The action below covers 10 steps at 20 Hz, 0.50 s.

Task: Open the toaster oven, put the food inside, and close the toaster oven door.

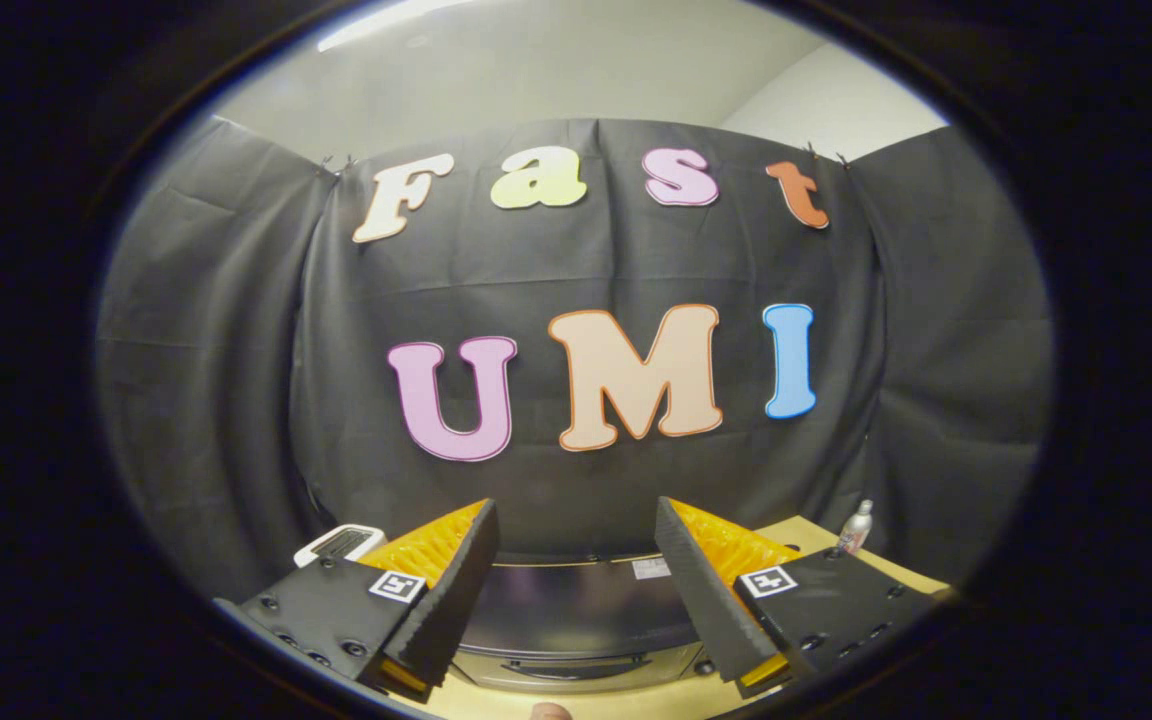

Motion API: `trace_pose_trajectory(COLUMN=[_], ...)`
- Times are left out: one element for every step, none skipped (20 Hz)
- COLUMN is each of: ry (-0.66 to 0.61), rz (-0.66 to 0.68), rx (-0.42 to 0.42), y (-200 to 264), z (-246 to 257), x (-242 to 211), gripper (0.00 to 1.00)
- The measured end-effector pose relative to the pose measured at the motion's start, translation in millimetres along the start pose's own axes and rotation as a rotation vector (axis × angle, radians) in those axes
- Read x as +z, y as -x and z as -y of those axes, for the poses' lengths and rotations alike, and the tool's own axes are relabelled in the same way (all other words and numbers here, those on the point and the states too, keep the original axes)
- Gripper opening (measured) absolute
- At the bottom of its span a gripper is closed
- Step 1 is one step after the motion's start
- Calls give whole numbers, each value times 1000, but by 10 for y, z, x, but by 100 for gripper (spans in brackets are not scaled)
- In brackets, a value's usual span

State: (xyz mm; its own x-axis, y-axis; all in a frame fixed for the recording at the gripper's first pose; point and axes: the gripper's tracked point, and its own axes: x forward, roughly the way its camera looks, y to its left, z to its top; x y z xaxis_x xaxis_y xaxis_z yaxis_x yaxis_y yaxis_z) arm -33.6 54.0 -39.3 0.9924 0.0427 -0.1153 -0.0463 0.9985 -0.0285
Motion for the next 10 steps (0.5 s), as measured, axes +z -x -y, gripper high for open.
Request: trace_pose_trajectory(ry=[3, 7, 9, 10, 6, -2, -8, -18, -32, -32], rz=[3, 6, 11, 16, 28, 41, 54, 67, 80, 88], rx=[-1, -5, -10, -19, -25, -30, -36, -55, -69, -80], y=[17, 33, 34, 29, 29, 11, -3, -23, -37, -48], z=[-15, -3, 6, 32, 64, 101, 152, 232, 306, 351], x=[10, -6, -26, -48, -77, -104, -140, -184, -238, -273], gripper=[98, 98, 98, 98, 98, 98, 98, 98, 98, 98])
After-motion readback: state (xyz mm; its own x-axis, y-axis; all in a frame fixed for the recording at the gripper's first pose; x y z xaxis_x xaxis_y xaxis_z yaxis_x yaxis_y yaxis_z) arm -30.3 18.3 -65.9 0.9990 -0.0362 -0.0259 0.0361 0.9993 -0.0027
